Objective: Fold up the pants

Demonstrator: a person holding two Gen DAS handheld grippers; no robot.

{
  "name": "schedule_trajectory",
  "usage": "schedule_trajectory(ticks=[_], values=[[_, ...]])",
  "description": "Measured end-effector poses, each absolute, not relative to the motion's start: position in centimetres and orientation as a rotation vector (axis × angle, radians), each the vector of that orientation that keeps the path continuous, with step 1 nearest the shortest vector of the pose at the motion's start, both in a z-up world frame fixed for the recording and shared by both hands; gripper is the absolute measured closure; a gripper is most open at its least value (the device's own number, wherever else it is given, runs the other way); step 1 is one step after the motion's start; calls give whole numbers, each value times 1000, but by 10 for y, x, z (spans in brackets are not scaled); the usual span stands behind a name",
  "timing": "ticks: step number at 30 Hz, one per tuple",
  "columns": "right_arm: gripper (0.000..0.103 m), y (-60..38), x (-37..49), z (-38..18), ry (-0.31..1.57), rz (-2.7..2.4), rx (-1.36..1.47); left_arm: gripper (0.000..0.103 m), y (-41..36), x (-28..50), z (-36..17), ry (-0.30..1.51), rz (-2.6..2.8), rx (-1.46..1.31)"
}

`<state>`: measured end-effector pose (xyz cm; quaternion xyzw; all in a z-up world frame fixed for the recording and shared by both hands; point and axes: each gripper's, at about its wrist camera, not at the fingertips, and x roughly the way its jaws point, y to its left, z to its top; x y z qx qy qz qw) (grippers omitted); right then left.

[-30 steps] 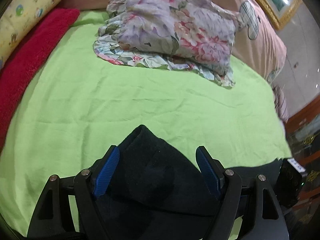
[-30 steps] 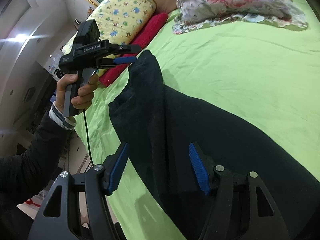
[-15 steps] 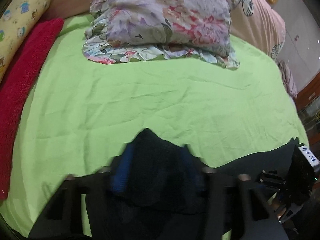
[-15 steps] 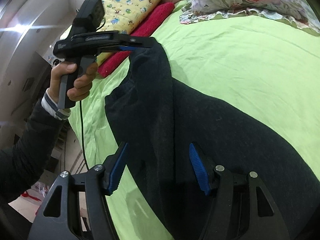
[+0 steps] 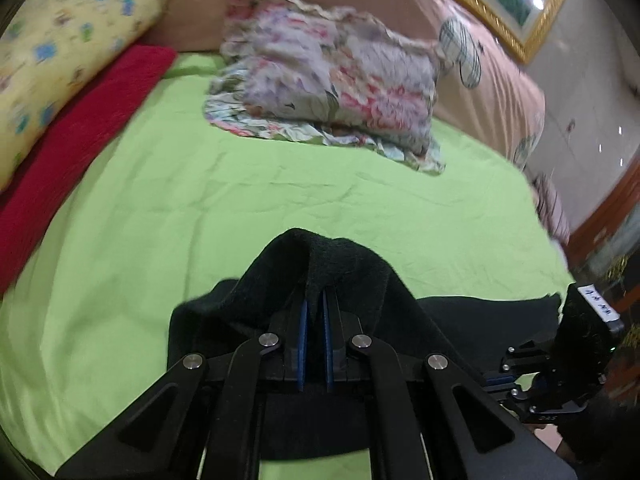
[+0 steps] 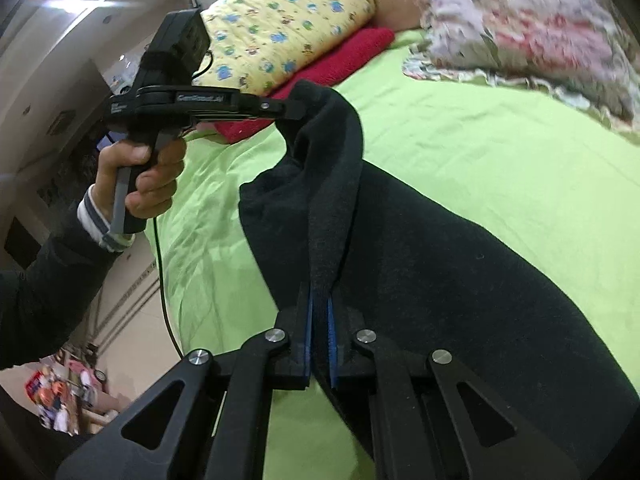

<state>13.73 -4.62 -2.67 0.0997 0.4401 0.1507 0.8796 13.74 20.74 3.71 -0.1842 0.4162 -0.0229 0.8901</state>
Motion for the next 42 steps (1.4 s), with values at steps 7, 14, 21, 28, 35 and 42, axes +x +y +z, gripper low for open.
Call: schedule_trajectory(ticks=[7, 14, 21, 28, 35, 42], values=[[96, -22, 128, -34, 947, 295, 65, 98, 225, 87, 13, 798, -8, -529], [92, -2, 131, -42, 990, 286, -35, 97, 237, 62, -21, 761, 21, -689], [65, 2, 131, -42, 988, 321, 26, 89, 259, 42, -46, 705, 143, -833], [57, 2, 130, -34, 946, 324, 68, 54, 259, 2, -47, 657, 240, -911], [57, -22, 131, -24, 910, 272, 150, 51, 246, -22, -41, 620, 194, -955], [57, -48, 136, -17, 888, 200, 207, 50, 230, -8, -40, 676, 192, -909]])
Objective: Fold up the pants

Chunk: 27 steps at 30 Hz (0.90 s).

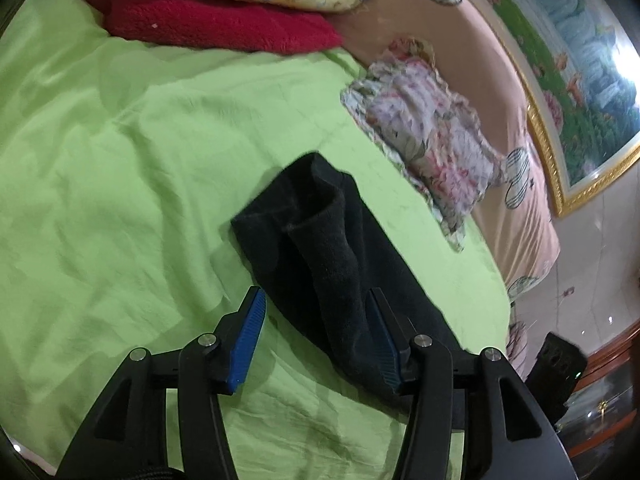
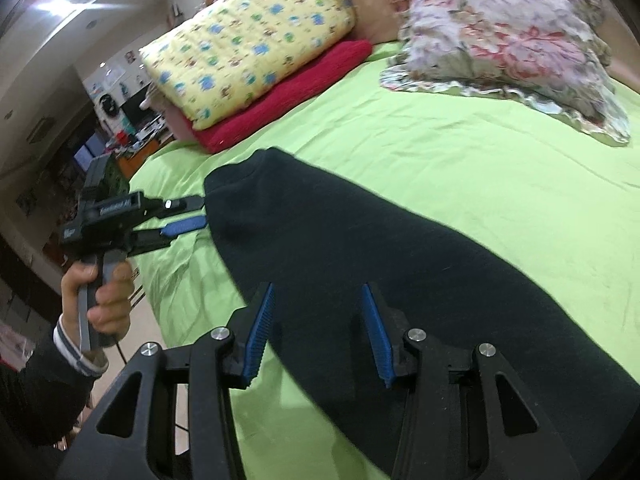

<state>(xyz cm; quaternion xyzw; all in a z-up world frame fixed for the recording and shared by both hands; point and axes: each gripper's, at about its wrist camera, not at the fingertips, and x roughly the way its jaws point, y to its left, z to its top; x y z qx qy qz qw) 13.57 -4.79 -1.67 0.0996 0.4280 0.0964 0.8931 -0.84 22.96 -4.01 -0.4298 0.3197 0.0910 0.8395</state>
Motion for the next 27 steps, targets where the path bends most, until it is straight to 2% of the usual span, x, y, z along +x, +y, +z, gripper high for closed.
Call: schedule_trajectory(ticks=[14, 19, 23, 25, 26, 27], values=[[57, -107, 188, -16, 937, 80, 290, 50, 236, 28, -58, 743, 172, -902], [57, -117, 215, -34, 1000, 47, 273, 51, 242, 40, -65, 736, 162, -899], [57, -121, 224, -64, 1128, 52, 286, 53, 243, 52, -67, 724, 167, -889], [57, -114, 218, -65, 1111, 64, 237, 54, 244, 59, -69, 712, 172, -885], [58, -112, 217, -64, 1113, 66, 224, 56, 244, 61, -69, 708, 175, -882], [65, -110, 216, -63, 1113, 71, 217, 57, 245, 63, -69, 703, 181, -878]])
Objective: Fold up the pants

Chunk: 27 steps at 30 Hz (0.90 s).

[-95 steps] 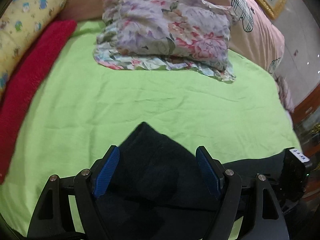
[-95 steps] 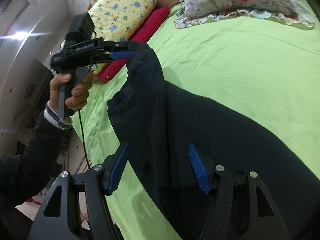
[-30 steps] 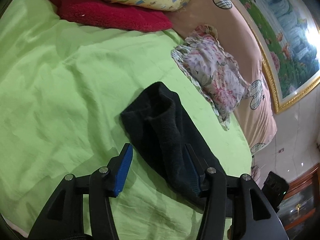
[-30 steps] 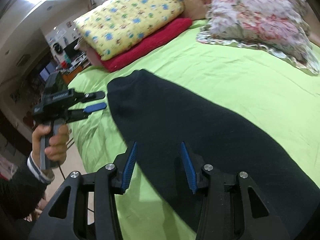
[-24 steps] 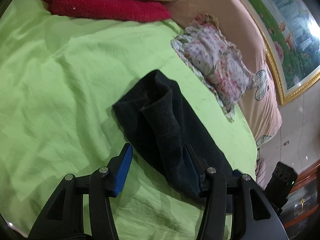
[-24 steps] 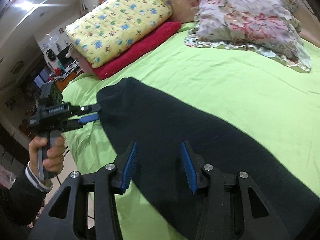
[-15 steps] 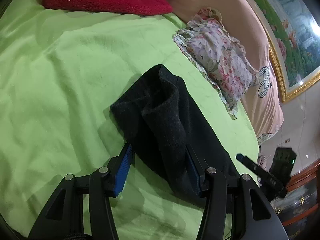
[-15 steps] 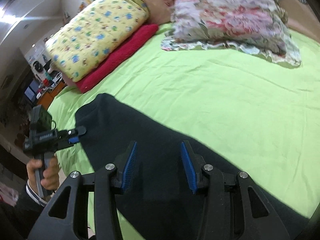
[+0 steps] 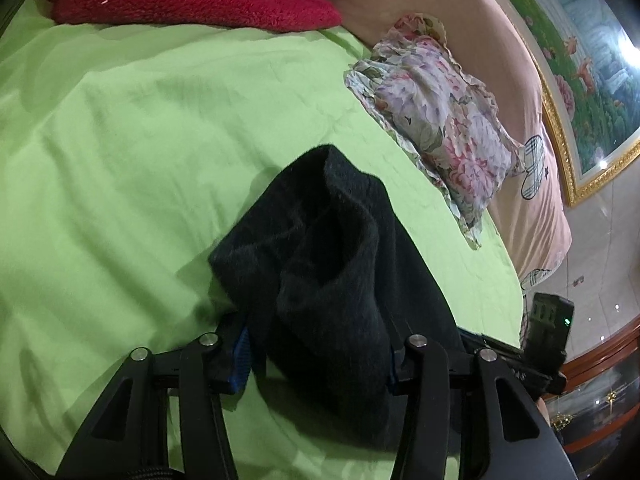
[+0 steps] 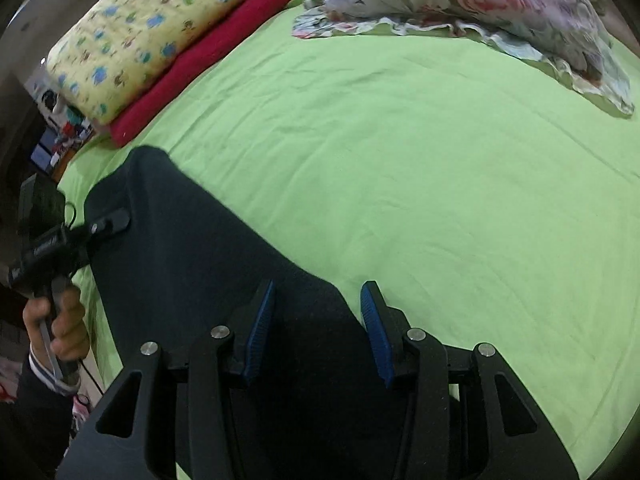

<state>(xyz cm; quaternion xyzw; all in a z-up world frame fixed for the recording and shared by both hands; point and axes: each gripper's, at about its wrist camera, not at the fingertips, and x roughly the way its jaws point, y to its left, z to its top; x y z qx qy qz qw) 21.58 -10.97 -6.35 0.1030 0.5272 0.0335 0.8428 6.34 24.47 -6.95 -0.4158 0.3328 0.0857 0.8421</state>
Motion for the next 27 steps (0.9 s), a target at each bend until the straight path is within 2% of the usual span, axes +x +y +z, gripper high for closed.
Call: schedule_trajectory(ticks=[3, 5, 6, 14, 17, 20, 21, 23, 25, 26, 27], values=[[82, -101, 214, -57, 1095, 57, 152, 69, 248, 71, -70, 689, 186, -889], [88, -98, 211, -47, 1066, 27, 110, 77, 248, 69, -67, 668, 178, -900], [90, -96, 210, -41, 1044, 13, 102, 78, 247, 66, -63, 653, 172, -902], [97, -87, 202, -2, 914, -15, 76, 80, 221, 17, 12, 482, 77, -860], [97, -80, 208, -9, 924, -1, 76, 80, 223, 16, 15, 520, 119, -795], [97, -73, 216, -28, 950, 11, 89, 80, 238, 25, -7, 579, 160, -801], [96, -69, 217, -33, 961, 9, 84, 80, 244, 28, -17, 601, 167, -807], [89, -69, 219, -45, 981, -19, 96, 78, 254, 38, -37, 678, 199, -812], [77, -73, 216, -49, 988, -39, 139, 71, 260, 38, -47, 712, 235, -806], [66, -77, 212, -47, 985, -50, 161, 68, 260, 35, -47, 708, 254, -800], [60, -79, 206, -43, 970, -52, 176, 66, 261, 30, -47, 693, 272, -798]])
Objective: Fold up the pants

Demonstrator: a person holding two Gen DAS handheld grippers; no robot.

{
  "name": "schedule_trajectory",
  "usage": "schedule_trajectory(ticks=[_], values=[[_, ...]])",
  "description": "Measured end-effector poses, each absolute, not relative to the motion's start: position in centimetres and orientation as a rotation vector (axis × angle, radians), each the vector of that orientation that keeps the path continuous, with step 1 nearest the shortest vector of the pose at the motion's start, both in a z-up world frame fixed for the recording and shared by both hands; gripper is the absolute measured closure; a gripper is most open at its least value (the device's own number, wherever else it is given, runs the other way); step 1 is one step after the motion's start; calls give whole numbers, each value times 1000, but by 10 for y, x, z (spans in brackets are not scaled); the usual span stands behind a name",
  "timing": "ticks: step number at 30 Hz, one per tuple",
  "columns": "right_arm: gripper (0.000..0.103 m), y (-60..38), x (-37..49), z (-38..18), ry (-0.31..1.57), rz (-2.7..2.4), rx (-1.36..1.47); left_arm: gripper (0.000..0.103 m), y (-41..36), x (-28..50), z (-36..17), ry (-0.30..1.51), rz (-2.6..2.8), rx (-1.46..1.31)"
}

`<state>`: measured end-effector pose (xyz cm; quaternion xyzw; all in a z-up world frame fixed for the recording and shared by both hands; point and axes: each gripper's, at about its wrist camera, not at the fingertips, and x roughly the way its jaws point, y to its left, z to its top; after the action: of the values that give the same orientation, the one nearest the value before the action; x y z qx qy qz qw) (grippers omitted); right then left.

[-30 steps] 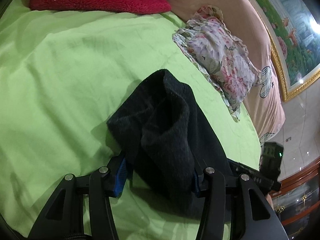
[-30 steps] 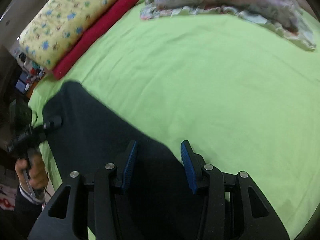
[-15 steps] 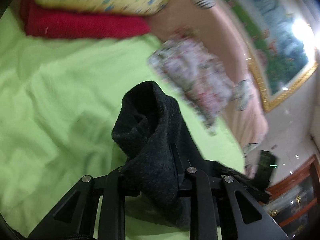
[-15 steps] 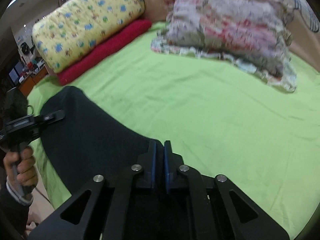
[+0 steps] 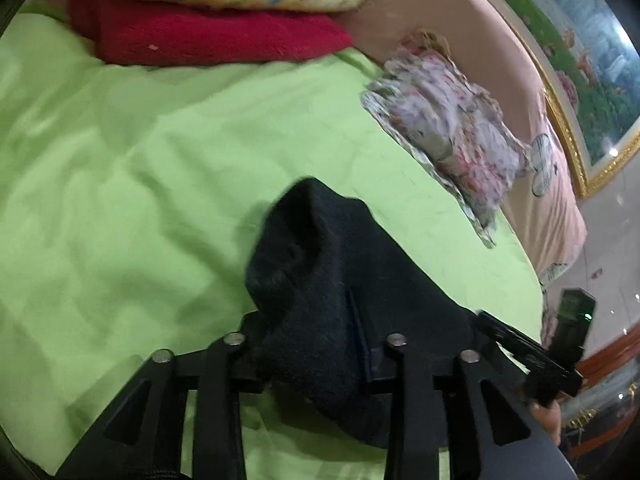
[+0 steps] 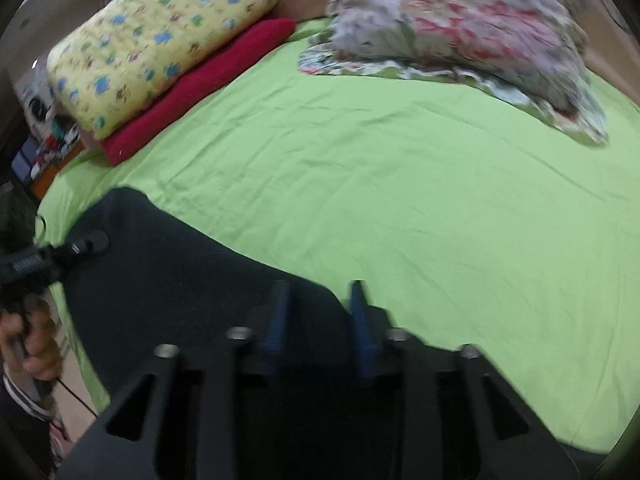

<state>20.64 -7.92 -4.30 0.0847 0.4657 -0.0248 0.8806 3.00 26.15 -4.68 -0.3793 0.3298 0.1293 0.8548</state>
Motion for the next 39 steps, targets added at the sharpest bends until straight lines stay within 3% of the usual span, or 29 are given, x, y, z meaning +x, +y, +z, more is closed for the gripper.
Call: schedule_trajectory(ticks=[2, 9, 11, 16, 39], values=[[58, -84, 193, -33, 938, -58, 197, 58, 263, 20, -41, 662, 315, -783], [56, -100, 134, -5, 849, -97, 265, 49, 253, 8, -13, 612, 321, -741], [56, -103, 119, -4, 847, -103, 283, 41, 239, 13, -3, 616, 313, -689], [54, -110, 87, -1, 832, -135, 316, 36, 199, 29, 19, 611, 249, -597], [47, -176, -99, 20, 644, -469, 524, 30, -25, 163, 27, 816, -280, -356]])
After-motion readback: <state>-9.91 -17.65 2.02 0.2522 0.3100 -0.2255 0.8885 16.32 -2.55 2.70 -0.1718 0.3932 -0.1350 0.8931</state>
